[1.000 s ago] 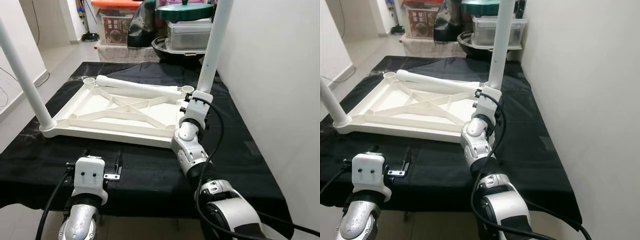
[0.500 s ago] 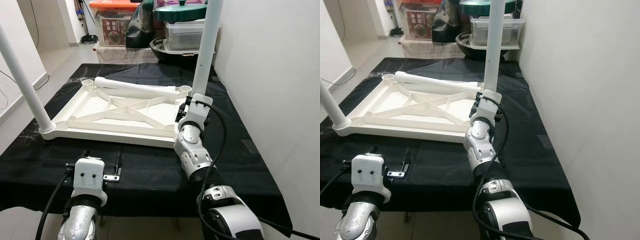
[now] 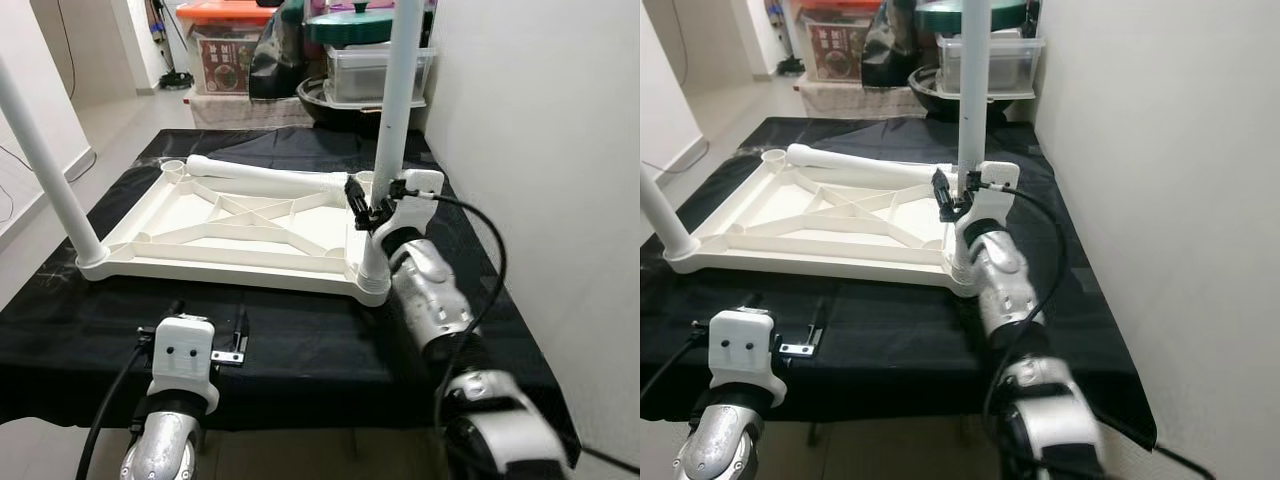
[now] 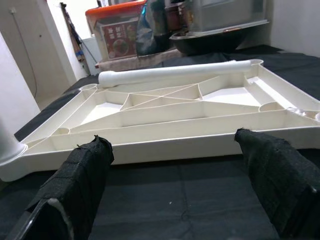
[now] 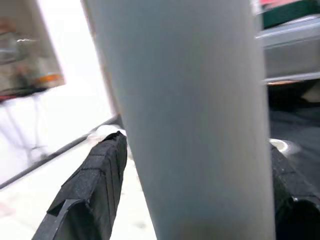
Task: Building children table
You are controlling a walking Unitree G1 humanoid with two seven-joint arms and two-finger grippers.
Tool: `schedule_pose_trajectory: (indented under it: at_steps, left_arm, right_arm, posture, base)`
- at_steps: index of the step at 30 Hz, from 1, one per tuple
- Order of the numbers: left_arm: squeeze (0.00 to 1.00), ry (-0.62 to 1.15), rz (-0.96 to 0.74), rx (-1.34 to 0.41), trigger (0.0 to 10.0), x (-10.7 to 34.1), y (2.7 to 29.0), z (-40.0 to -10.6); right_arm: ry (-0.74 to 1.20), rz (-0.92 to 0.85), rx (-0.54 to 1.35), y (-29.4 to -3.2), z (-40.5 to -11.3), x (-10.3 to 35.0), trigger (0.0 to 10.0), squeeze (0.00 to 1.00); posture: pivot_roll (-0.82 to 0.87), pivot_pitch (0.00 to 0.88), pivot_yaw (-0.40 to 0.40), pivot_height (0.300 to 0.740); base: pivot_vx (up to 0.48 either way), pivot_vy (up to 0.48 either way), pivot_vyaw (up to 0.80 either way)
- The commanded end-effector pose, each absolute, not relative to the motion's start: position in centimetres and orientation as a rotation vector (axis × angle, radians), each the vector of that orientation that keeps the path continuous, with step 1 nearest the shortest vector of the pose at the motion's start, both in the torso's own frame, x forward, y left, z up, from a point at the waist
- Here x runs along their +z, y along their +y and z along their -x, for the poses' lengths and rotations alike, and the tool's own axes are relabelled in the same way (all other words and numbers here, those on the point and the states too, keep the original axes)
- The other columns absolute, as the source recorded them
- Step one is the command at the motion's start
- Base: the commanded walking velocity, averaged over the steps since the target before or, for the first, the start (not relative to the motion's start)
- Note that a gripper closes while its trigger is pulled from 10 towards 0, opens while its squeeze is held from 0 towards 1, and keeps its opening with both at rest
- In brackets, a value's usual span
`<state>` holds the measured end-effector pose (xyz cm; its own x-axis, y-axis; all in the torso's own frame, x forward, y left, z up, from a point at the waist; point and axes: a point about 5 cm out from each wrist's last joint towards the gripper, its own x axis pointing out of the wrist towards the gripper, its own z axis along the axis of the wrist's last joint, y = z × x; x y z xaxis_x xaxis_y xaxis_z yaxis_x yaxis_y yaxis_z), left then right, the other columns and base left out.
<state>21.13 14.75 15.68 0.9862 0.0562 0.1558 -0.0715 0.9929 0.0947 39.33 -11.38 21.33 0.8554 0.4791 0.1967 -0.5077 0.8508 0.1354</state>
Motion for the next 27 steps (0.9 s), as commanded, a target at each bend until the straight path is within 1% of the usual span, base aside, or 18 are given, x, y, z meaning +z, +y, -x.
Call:
schedule_pose_trajectory:
  at_steps: [1,2,3,5,7,8,10,11,12,13,14,15,16,18,22,23,25,27]
  left_arm:
    - [0.00,-0.153,-0.113,0.060,10.0,15.5,14.6,-21.2]
    - [0.00,-0.153,-0.114,0.059,10.0,15.5,14.6,-21.2]
    - [0.00,-0.153,-0.114,0.059,10.0,15.5,14.6,-21.2]
    - [0.00,-0.153,-0.114,0.057,10.0,15.5,14.5,-21.2]
    - [0.00,-0.153,-0.114,0.057,10.0,15.5,14.5,-21.2]
    - [0.00,-0.153,-0.114,0.057,10.0,15.5,14.5,-21.2]
    - [0.00,-0.153,-0.114,0.056,10.0,15.5,14.4,-21.1]
    - [0.00,-0.153,-0.114,0.056,10.0,15.5,14.4,-21.1]
    - [0.00,-0.153,-0.114,0.056,10.0,15.5,14.4,-21.1]
    - [0.00,-0.154,-0.116,0.056,10.0,15.5,14.4,-21.1]
    - [0.00,-0.154,-0.116,0.056,10.0,15.5,14.4,-21.1]
    - [0.00,-0.154,-0.116,0.057,10.0,15.6,14.4,-21.1]
    - [0.00,-0.154,-0.116,0.057,10.0,15.6,14.4,-21.1]
    - [0.00,-0.154,-0.116,0.057,10.0,15.6,14.4,-21.0]
    - [0.00,-0.154,-0.116,0.057,10.0,15.6,14.4,-21.0]
    - [0.00,-0.154,-0.115,0.055,10.0,15.6,14.4,-21.0]
    - [0.00,-0.155,-0.114,0.054,10.0,15.6,14.3,-21.0]
    - [0.00,-0.155,-0.114,0.054,10.0,15.6,14.3,-21.0]
  right_arm:
    - [-0.103,-0.216,0.719,-9.9,-39.0,20.9,10.0,0.00]
    - [-0.080,-0.208,0.805,-9.8,-38.9,20.8,10.0,0.00]
    - [-0.080,-0.208,0.805,-9.8,-38.9,20.8,10.0,0.00]
    - [-0.026,-0.191,0.959,-9.6,-38.7,20.7,10.0,0.00]
    - [-0.026,-0.191,0.959,-9.6,-38.7,20.7,10.0,0.00]
    - [-0.008,-0.188,1.017,-9.5,-38.5,20.7,10.0,0.00]
    - [0.046,-0.128,1.141,-9.1,-38.2,20.4,10.0,0.00]
    - [0.046,-0.128,1.141,-9.1,-38.2,20.4,10.0,0.00]
    - [0.066,-0.106,1.198,-9.0,-38.1,20.4,10.0,0.00]
    - [0.073,-0.114,1.312,-8.6,-37.7,20.9,10.0,0.00]
    - [0.073,-0.114,1.312,-8.6,-37.7,20.9,10.0,0.00]
    - [0.076,-0.140,1.375,-8.5,-37.5,21.2,10.0,0.00]
    - [0.076,-0.140,1.375,-8.5,-37.5,21.2,10.0,0.00]
    - [0.049,-0.198,1.468,-8.5,-37.3,22.1,10.0,0.00]
    - [0.030,-0.231,1.534,-8.4,-37.1,22.7,10.0,0.00]
    - [0.042,-0.208,1.593,-8.2,-36.8,22.6,6.6,0.00]
    - [0.061,-0.199,1.629,-8.1,-36.6,22.3,0.0,0.00]
    - [0.069,-0.202,1.641,-8.0,-36.5,22.1,0.0,0.00]
  posture:
    - [0.00,0.000,-0.011,0.740]
    - [0.01,0.000,-0.016,0.740]
    - [0.01,0.000,-0.016,0.740]
    - [0.01,0.000,-0.016,0.740]
    - [0.01,0.000,-0.016,0.740]
    - [0.01,0.000,-0.016,0.740]
    - [0.02,0.000,-0.023,0.740]
    - [0.02,0.000,-0.023,0.740]
    - [0.03,0.003,-0.029,0.740]
    - [0.03,0.003,-0.029,0.740]
    - [0.03,0.003,-0.029,0.740]
    - [0.03,0.003,-0.029,0.740]
    - [0.03,0.003,-0.029,0.740]
    - [0.04,0.009,-0.032,0.740]
    - [0.04,0.009,-0.032,0.740]
    - [0.04,0.013,-0.031,0.740]
    - [0.05,0.013,-0.031,0.740]
    - [0.05,0.013,-0.031,0.740]
  base:
    - [0.000,0.000,0.00]
    - [0.000,0.000,0.00]
    - [0.000,0.000,0.00]
    - [0.000,0.000,0.00]
    - [0.000,0.000,0.00]
    - [0.000,0.000,0.00]
    - [0.000,0.000,0.00]
    - [0.000,0.000,0.00]
    - [0.000,0.000,0.00]
    - [0.000,0.000,0.00]
    - [0.000,0.000,0.00]
    - [0.000,0.000,0.00]
    - [0.000,0.000,0.00]
    - [0.000,0.000,0.00]
    - [0.000,0.000,0.00]
    - [0.000,0.000,0.00]
    - [0.000,0.000,0.00]
    - [0.000,0.000,0.00]
